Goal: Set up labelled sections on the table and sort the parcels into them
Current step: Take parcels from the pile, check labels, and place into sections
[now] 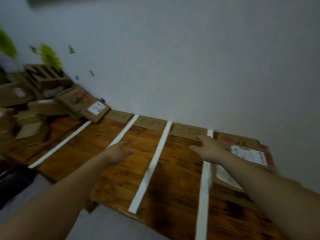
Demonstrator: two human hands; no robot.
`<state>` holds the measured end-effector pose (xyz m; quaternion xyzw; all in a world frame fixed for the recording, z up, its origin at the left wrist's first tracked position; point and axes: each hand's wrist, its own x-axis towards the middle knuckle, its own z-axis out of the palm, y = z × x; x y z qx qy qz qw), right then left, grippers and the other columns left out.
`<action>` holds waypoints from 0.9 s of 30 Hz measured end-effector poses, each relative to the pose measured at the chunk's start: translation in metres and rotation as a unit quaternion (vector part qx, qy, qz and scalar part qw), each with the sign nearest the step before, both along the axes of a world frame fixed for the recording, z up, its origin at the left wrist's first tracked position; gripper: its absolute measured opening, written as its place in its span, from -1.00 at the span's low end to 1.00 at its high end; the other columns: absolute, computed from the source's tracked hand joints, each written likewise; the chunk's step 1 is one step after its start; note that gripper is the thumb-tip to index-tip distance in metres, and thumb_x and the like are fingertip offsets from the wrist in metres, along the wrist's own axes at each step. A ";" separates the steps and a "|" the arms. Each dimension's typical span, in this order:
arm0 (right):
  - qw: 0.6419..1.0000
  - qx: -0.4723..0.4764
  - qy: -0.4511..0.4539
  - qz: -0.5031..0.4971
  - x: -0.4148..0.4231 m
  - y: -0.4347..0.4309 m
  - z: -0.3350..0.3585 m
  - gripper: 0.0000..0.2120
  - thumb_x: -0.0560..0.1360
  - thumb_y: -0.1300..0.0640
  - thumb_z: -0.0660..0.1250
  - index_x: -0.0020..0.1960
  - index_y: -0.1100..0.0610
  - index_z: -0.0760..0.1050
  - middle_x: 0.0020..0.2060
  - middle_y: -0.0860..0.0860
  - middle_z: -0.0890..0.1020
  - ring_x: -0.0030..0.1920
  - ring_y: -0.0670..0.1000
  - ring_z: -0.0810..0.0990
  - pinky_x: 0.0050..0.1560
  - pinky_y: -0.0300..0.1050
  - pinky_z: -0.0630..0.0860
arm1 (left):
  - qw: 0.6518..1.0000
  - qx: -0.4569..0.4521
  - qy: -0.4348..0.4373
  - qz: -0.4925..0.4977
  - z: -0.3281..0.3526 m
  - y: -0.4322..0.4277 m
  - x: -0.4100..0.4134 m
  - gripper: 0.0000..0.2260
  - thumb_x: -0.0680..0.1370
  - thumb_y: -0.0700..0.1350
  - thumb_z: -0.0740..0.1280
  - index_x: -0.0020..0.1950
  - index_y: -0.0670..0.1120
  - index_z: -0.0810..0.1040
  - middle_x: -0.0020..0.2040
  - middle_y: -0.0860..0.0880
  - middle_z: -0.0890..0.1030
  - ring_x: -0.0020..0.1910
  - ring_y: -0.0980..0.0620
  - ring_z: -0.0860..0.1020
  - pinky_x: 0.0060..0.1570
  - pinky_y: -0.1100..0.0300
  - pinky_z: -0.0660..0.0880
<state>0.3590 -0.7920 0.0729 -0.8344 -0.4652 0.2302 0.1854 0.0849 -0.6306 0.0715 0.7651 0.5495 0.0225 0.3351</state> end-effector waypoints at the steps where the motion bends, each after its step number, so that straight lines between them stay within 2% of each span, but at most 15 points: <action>1: 1.000 0.001 -0.004 0.014 -0.024 0.021 0.006 -0.36 0.56 -0.15 0.24 0.52 0.10 0.17 0.48 0.10 0.26 0.43 0.13 0.31 0.35 -0.05 0.30 | 1.000 0.003 -0.017 0.018 0.007 0.011 -0.027 -0.43 0.55 0.05 0.32 0.51 0.00 0.21 0.48 -0.14 0.28 0.36 -0.14 0.38 0.24 0.06 0.41; 5: 0.997 0.004 -0.004 0.076 -0.125 0.098 0.023 -0.35 0.54 -0.13 0.27 0.51 0.12 0.19 0.46 0.12 0.30 0.37 0.13 0.38 0.33 -0.02 0.37 | 0.998 0.037 -0.027 0.054 0.035 0.054 -0.132 -0.39 0.53 0.08 0.33 0.52 0.00 0.19 0.48 -0.11 0.28 0.40 -0.10 0.33 0.25 0.12 0.33; 7: 0.995 -0.003 -0.009 0.101 -0.174 0.133 0.030 -0.35 0.54 -0.15 0.27 0.52 0.10 0.18 0.47 0.11 0.29 0.38 0.13 0.37 0.29 -0.06 0.35 | 0.996 0.041 -0.025 0.074 0.048 0.075 -0.183 -0.37 0.52 0.10 0.34 0.52 0.01 0.19 0.49 -0.09 0.27 0.41 -0.08 0.32 0.25 0.13 0.33; 10: 0.989 0.014 -0.012 0.150 -0.241 0.180 0.038 -0.34 0.51 -0.18 0.29 0.51 0.05 0.20 0.45 0.06 0.33 0.32 0.10 0.44 0.25 -0.06 0.42 | 0.993 0.044 -0.038 0.099 0.061 0.103 -0.253 -0.36 0.52 0.11 0.34 0.53 0.04 0.16 0.49 -0.06 0.26 0.40 -0.07 0.33 0.27 0.09 0.37; 12: 0.983 0.010 -0.028 0.180 -0.277 0.213 0.040 -0.32 0.51 -0.20 0.28 0.52 0.04 0.18 0.46 0.05 0.31 0.36 0.10 0.39 0.31 -0.02 0.39 | 0.991 0.034 -0.060 0.119 0.064 0.123 -0.293 -0.35 0.52 0.09 0.34 0.53 0.03 0.14 0.50 -0.05 0.25 0.40 -0.08 0.33 0.31 0.05 0.37; 15: 0.973 -0.007 -0.052 0.225 -0.322 0.258 0.044 -0.31 0.53 -0.20 0.24 0.54 0.05 0.12 0.51 0.07 0.19 0.45 0.11 0.27 0.38 -0.05 0.28 | 0.987 0.019 -0.080 0.141 0.064 0.152 -0.341 -0.34 0.50 0.09 0.37 0.53 0.04 0.17 0.48 -0.04 0.29 0.35 -0.05 0.39 0.23 0.08 0.43; 17: 0.968 -0.003 -0.062 0.243 -0.344 0.288 0.043 -0.31 0.53 -0.21 0.24 0.54 0.04 0.12 0.51 0.07 0.20 0.45 0.11 0.27 0.37 -0.05 0.27 | 0.983 0.005 -0.100 0.154 0.061 0.172 -0.364 -0.35 0.48 0.08 0.39 0.51 0.05 0.21 0.44 -0.04 0.35 0.32 -0.04 0.42 0.19 0.07 0.46; 20: 0.963 -0.002 -0.063 0.261 -0.363 0.338 0.034 -0.31 0.48 -0.27 0.26 0.51 -0.02 0.19 0.46 0.05 0.30 0.38 0.09 0.36 0.33 -0.02 0.37 | 0.979 -0.006 -0.108 0.172 0.054 0.208 -0.386 -0.41 0.50 0.04 0.38 0.48 0.06 0.25 0.39 -0.04 0.40 0.28 -0.04 0.45 0.13 0.09 0.46; 22: 0.964 -0.003 -0.051 0.262 -0.367 0.376 0.021 -0.29 0.44 -0.29 0.26 0.49 -0.04 0.22 0.42 0.03 0.36 0.33 0.06 0.41 0.29 0.01 0.42 | 0.980 -0.010 -0.093 0.174 0.049 0.240 -0.395 -0.37 0.48 0.07 0.38 0.50 0.08 0.20 0.43 -0.07 0.35 0.34 -0.07 0.40 0.25 0.01 0.43; 27: 0.971 0.008 -0.017 0.237 -0.367 0.471 -0.002 -0.44 0.53 -0.11 0.28 0.48 -0.01 0.26 0.41 0.05 0.37 0.32 0.07 0.41 0.24 -0.12 0.37 | 0.985 -0.021 -0.061 0.161 0.044 0.333 -0.391 -0.37 0.52 0.06 0.33 0.52 0.12 0.12 0.48 -0.09 0.26 0.40 -0.10 0.33 0.32 -0.04 0.36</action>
